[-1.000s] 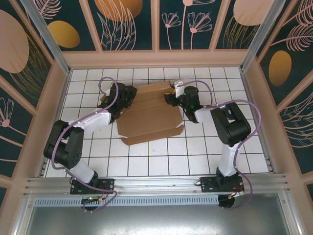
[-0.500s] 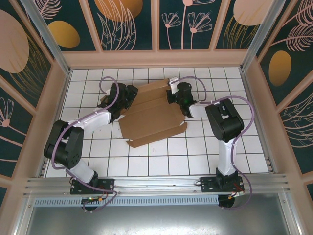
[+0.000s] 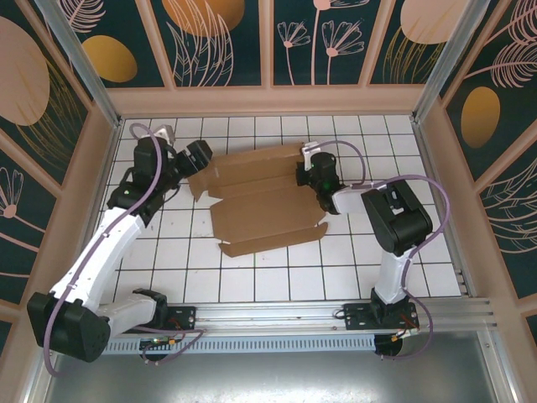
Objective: Fold the paper box
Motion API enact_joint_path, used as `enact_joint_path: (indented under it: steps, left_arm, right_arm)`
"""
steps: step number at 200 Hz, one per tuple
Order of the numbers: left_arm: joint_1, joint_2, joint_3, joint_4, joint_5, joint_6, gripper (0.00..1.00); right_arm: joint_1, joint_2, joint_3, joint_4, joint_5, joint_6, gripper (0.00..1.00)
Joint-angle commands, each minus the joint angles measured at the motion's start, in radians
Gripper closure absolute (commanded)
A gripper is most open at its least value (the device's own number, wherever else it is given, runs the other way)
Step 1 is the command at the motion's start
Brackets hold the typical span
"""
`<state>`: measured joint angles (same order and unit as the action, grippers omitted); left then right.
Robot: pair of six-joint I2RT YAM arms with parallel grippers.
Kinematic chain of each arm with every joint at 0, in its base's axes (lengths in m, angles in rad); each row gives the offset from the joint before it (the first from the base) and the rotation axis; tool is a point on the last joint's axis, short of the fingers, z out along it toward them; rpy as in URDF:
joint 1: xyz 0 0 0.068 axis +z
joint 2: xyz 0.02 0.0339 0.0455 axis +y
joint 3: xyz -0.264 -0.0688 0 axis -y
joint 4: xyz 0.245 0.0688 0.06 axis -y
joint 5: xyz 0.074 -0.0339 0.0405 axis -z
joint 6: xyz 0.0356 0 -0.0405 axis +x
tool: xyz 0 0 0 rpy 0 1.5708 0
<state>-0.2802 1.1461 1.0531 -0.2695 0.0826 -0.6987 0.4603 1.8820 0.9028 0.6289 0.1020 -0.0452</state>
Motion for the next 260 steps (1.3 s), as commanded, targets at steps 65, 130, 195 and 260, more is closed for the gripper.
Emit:
enact_joint_path:
  steps: [65,130,195,260]
  left_arm:
    - [0.044,0.218,0.047,0.098,0.271,0.044,0.22]
    - [0.044,0.260,0.002,0.111,0.336,0.010,0.31]
    - [0.044,0.286,-0.030,0.135,0.288,-0.018,0.31]
    - [0.044,0.318,-0.140,0.403,0.352,-0.159,0.37]
  right_arm:
    - [0.003,-0.044,-0.102,0.014,0.060,0.019,1.00]
    - [0.005,-0.026,-0.092,0.002,0.074,0.024,1.00]
    - [0.011,-0.017,-0.084,-0.002,0.069,0.030,1.00]
    - [0.016,-0.017,-0.075,-0.013,0.057,0.046,1.00]
